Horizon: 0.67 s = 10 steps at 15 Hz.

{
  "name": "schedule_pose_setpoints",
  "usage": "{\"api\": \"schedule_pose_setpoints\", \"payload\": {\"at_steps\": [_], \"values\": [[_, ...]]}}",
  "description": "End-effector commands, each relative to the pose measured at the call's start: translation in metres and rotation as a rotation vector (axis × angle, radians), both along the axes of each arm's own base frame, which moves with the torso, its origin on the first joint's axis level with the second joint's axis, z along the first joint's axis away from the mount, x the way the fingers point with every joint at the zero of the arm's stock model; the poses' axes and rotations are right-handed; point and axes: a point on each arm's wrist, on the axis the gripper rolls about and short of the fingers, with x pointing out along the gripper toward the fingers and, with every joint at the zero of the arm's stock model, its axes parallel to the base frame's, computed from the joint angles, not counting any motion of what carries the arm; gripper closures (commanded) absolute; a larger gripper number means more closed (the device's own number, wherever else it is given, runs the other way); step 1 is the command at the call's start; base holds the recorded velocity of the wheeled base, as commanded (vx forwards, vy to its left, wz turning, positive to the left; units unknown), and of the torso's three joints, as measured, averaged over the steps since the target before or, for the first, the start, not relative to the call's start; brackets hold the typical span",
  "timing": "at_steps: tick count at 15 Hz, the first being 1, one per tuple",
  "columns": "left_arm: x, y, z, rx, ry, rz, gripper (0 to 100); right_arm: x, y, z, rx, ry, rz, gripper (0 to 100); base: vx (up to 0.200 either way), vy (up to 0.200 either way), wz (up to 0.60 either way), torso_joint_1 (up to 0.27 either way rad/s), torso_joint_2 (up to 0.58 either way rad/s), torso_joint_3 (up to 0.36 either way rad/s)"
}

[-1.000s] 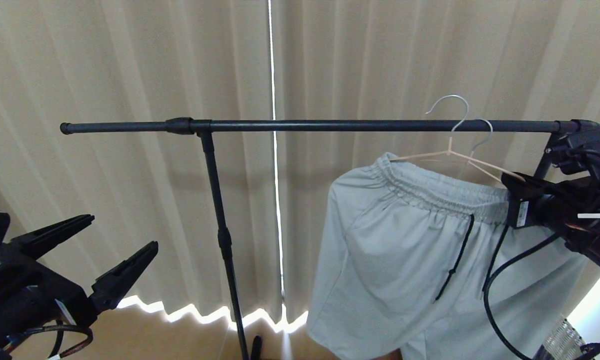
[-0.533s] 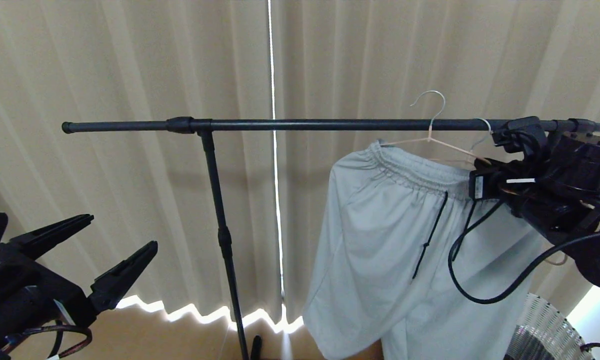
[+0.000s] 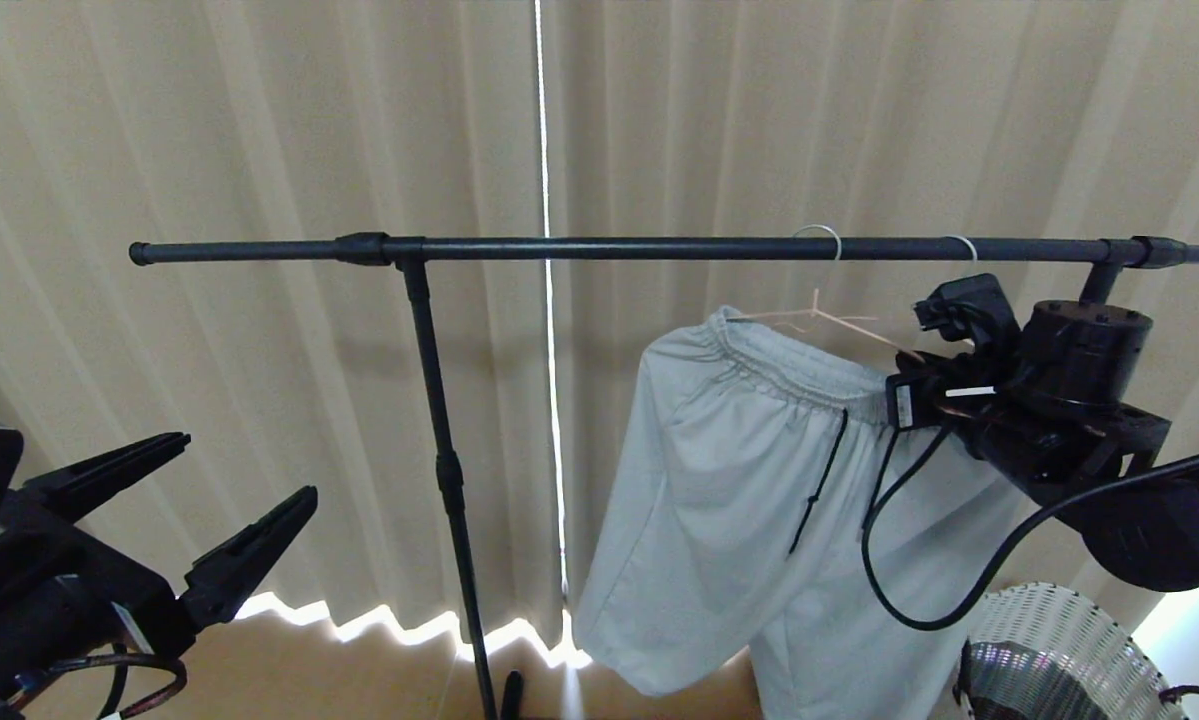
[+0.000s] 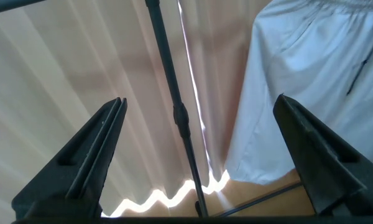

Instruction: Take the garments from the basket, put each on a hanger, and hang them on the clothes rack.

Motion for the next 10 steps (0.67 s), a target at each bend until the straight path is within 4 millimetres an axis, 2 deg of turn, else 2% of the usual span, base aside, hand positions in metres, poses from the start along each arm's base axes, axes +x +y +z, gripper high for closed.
{"api": "schedule_pose_setpoints", "payload": {"at_steps": [1,3,10], "values": [[0.0,0.0,0.0,0.0,0.001,0.0,0,-0.004,0.018,-0.001,0.0,0.003,0.057,100,0.0,0.0,0.0,0.0,0.0,0.0],[0.0,0.0,0.0,0.0,-0.001,0.0,0,-0.006,0.035,0.0,0.004,-0.027,0.107,100,0.0,0.0,0.0,0.0,0.0,0.0],[-0.001,0.0,0.0,0.0,-0.004,0.0,0,-0.006,0.049,-0.006,0.002,-0.016,0.151,100,0.0,0.0,0.0,0.0,0.0,0.0]]}}
